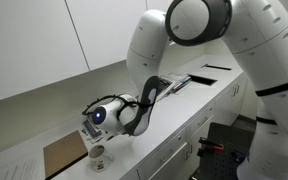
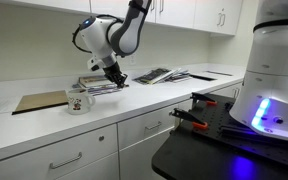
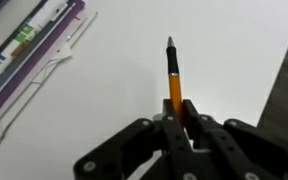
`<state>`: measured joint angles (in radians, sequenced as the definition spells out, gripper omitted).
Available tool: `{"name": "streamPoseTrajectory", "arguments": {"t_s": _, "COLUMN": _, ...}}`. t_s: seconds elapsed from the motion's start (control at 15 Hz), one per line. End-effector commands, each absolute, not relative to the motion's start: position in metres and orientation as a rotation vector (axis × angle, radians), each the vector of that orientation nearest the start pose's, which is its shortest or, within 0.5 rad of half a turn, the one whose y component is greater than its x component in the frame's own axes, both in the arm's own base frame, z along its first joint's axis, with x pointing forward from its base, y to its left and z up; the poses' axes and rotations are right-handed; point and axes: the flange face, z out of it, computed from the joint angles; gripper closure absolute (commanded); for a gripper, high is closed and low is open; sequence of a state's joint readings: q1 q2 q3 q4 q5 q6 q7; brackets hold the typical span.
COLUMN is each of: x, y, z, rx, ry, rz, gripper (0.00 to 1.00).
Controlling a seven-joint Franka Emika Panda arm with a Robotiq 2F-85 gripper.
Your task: Remove the pen from the mug and put it on the counter
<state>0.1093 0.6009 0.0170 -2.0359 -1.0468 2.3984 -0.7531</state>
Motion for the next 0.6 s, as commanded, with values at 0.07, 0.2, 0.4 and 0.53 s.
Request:
{"name": "streamPoseTrajectory", "arguments": {"t_s": 0.07, "x": 0.564, "y": 0.063, "z": 0.109, "rx": 1.607, "ry": 1.956, "rz": -0.449, "gripper": 0.96}}
{"name": "streamPoseTrajectory", "arguments": {"t_s": 0.2, "x": 0.561, "y": 0.061, "z": 0.103, "rx": 1.613, "ry": 1.957, "rz": -0.447, "gripper": 0.96}}
{"name": "streamPoseTrajectory", "arguments": {"t_s": 0.4, "x": 0.559, "y": 0.061, "z": 0.093, "rx": 1.644, "ry": 1.949, "rz": -0.425, "gripper": 0.96}}
{"name": "streamPoseTrajectory", "arguments": {"t_s": 0.53, "x": 0.559, "y": 0.062, "z": 0.087, "rx": 1.643, "ry": 1.948, "rz": -0.415, "gripper": 0.96}}
